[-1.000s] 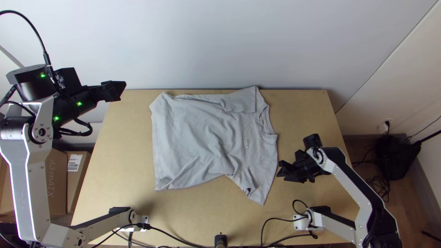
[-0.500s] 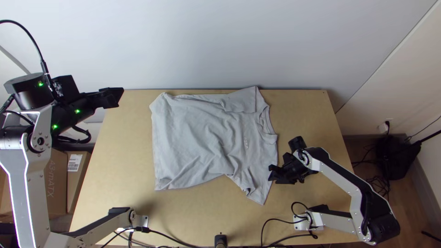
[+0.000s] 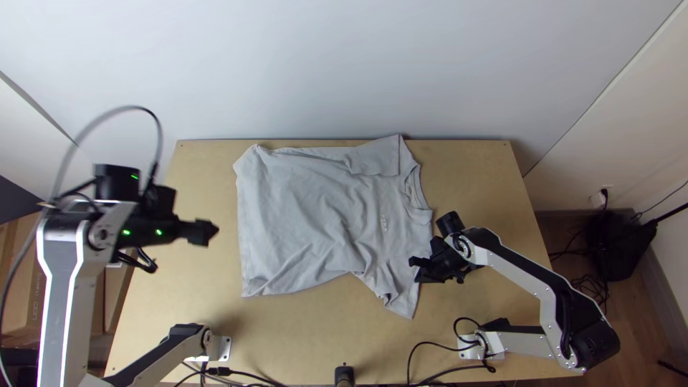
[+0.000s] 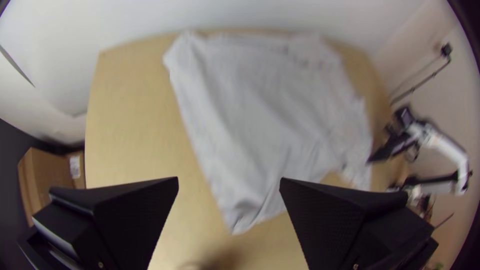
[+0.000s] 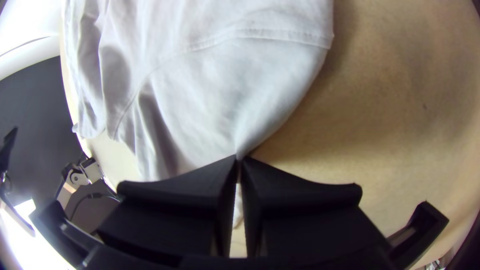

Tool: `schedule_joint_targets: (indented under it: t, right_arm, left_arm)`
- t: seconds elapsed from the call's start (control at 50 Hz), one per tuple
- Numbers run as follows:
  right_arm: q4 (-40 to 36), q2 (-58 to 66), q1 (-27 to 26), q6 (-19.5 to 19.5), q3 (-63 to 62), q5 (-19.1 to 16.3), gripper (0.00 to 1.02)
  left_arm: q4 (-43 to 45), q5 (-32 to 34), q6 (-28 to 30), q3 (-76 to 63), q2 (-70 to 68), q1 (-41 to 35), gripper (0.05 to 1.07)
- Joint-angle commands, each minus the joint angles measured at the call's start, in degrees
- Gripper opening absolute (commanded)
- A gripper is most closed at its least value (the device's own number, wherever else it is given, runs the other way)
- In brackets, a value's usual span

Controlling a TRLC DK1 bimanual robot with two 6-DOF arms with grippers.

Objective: Fold the t-shirt

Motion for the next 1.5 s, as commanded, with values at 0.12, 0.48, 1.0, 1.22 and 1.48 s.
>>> schedule_joint_targets:
  t: [0.12, 0.48, 1.0, 1.22, 1.48]
  right_arm:
    - [-0.97, -2.2, -2.83, -1.73, -0.73, 2.29, 0.02]
    - [-3.96, -5.27, -3.71, -2.25, 1.74, 2.29, 0.02]
    - [-5.89, -6.77, -6.69, -3.83, 2.0, 2.29, 0.02]
    - [-6.24, -6.94, -7.22, -3.75, 2.7, 2.29, 0.02]
    - [-6.68, -7.73, -7.4, -3.75, 3.41, 2.29, 0.02]
  left_arm:
    - [-6.16, -7.28, 6.05, -18.63, -4.48, -9.09, 1.03]
    - [-0.09, -5.87, 6.57, -33.74, 0.36, -13.31, 1.03]
    - [15.02, -0.16, 4.46, -39.72, 12.13, -13.04, 1.01]
    - [15.73, -0.07, 5.08, -39.54, 14.42, -13.92, 0.95]
    - [17.57, -0.07, 4.46, -39.37, 15.39, -15.68, 0.92]
